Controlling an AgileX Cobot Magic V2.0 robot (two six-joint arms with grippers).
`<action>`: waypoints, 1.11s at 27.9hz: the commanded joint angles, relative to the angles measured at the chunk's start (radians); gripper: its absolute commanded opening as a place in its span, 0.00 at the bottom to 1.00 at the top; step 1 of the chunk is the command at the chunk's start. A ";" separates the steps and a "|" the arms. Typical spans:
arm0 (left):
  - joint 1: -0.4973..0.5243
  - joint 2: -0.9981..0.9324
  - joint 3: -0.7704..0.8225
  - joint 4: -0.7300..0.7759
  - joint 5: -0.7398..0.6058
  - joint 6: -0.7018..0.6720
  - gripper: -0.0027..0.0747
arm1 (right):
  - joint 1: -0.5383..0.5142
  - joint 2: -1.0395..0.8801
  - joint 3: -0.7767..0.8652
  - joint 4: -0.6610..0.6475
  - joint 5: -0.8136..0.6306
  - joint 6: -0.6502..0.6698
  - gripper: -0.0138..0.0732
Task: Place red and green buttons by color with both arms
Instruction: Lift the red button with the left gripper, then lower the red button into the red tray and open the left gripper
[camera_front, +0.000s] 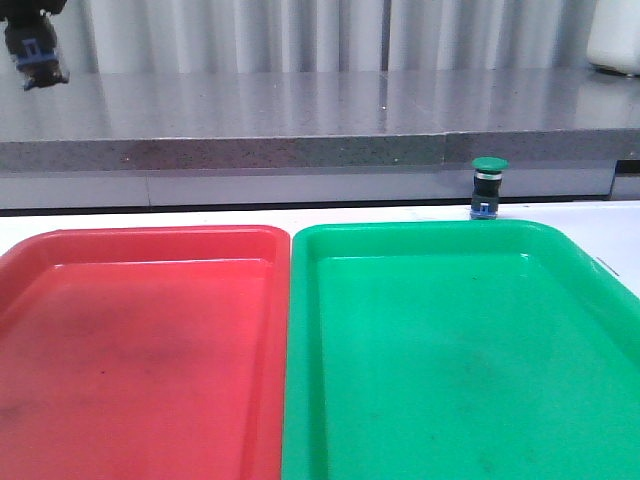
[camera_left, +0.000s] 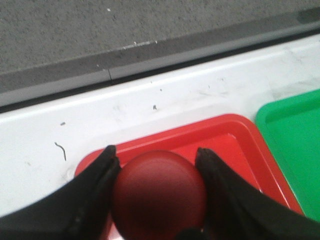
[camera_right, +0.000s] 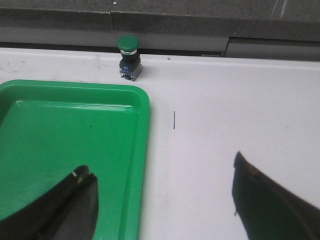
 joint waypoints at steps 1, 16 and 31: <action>-0.034 -0.083 0.082 -0.011 -0.096 0.001 0.29 | -0.005 0.006 -0.035 -0.007 -0.068 -0.009 0.82; -0.110 0.010 0.273 -0.013 -0.240 0.001 0.29 | -0.005 0.006 -0.035 -0.007 -0.068 -0.009 0.82; -0.114 0.202 0.273 -0.036 -0.328 0.001 0.29 | -0.005 0.006 -0.035 -0.007 -0.068 -0.009 0.82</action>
